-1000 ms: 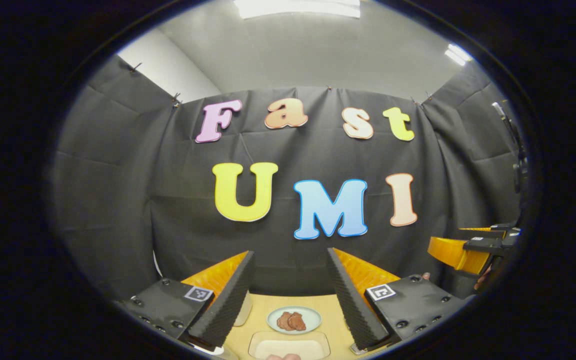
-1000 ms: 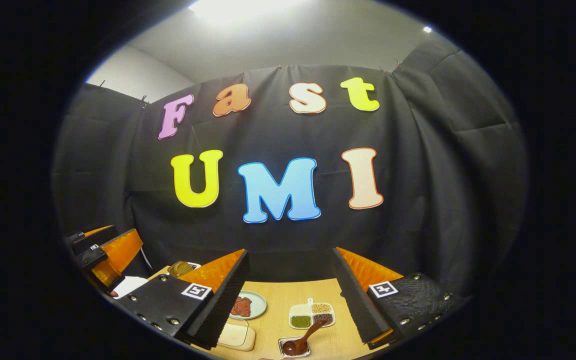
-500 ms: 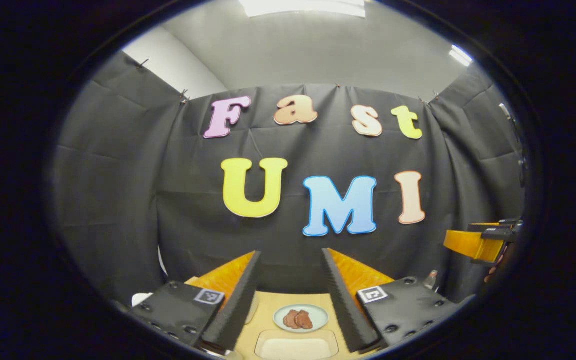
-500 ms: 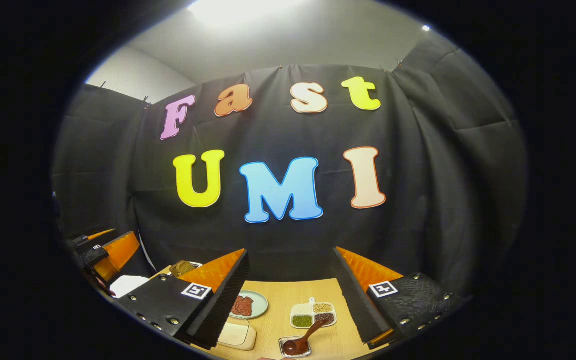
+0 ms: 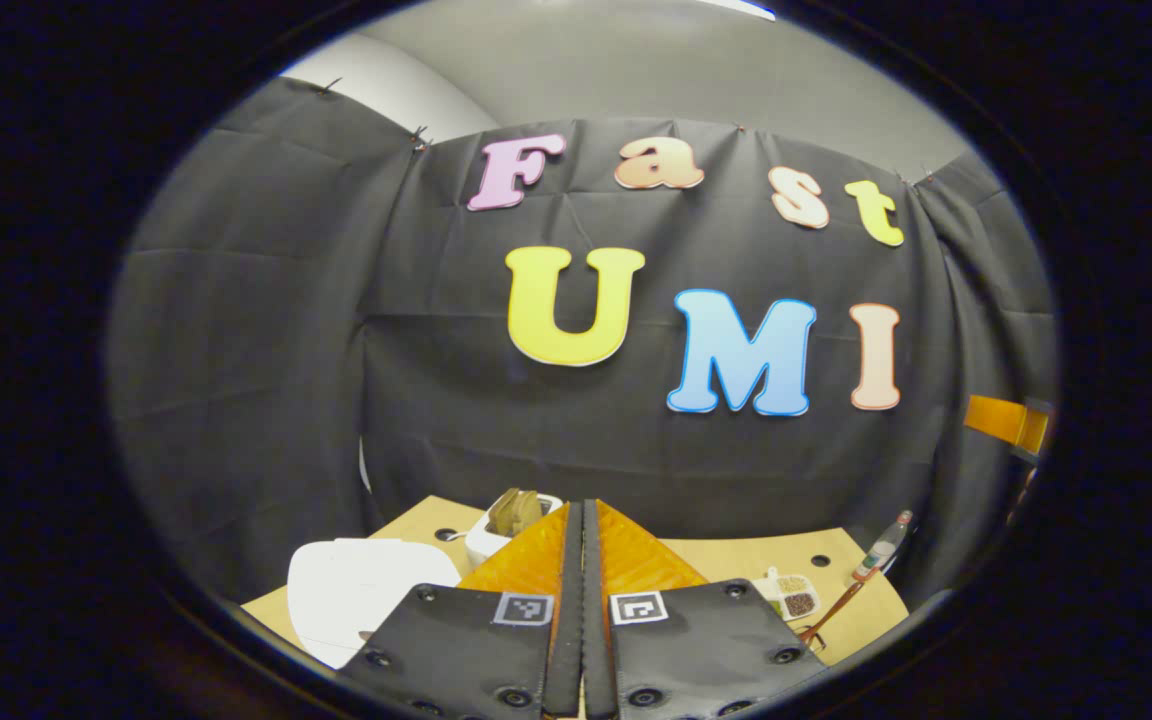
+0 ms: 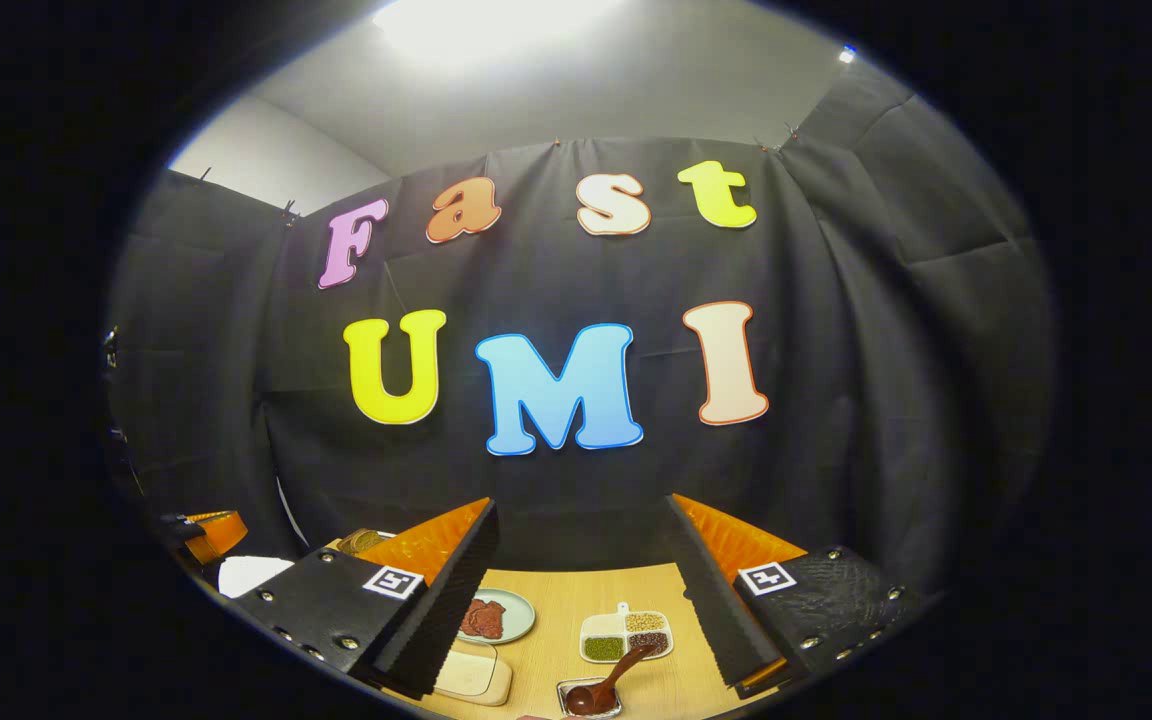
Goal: Close the left gripper, press the button to open the rice cooker; take a wooden spoon from the chopstick holder with the right hand, scoop a spoonful of rice and pour it into the rice cooker, then put the wooden spoon back into the chopstick holder.
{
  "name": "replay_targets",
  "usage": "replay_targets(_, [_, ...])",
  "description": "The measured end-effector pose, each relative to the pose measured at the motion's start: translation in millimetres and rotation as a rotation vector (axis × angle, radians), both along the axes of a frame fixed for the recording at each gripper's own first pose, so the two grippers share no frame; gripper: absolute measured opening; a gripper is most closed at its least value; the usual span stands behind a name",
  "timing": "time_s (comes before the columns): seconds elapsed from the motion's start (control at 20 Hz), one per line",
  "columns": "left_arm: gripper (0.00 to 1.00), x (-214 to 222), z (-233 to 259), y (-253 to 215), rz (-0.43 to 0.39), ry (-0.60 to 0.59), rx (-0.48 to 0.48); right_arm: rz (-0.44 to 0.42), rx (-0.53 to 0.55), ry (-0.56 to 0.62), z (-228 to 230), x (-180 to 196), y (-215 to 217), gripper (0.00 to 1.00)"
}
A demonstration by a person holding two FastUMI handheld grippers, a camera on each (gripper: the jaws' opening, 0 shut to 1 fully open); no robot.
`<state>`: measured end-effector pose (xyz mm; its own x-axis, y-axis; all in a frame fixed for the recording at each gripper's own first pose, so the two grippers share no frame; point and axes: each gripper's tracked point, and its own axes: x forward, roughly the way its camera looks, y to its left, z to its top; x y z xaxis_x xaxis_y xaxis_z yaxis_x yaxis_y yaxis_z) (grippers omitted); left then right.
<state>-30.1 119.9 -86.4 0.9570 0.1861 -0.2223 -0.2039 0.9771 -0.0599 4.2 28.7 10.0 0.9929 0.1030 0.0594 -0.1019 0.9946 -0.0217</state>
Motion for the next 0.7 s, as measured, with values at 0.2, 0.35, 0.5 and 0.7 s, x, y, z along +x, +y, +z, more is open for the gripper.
replay_targets(0.2, [0.07,-16,-40,53,0.070,0.102,-0.011,0.014,-0.004,0.016,-6,4,4,0.99])
replay_targets(0.35, [0.07,-31,-77,95,0.131,0.180,-0.075,0.027,-0.002,0.043,-15,9,9,0.99])
replay_targets(0.5, [0.11,-48,-121,127,0.192,0.278,-0.138,0.035,-0.021,0.057,-22,10,10,0.99])
replay_targets(0.7, [0.07,-67,-175,149,0.235,0.424,-0.218,0.039,-0.017,0.070,-26,13,9,0.99])
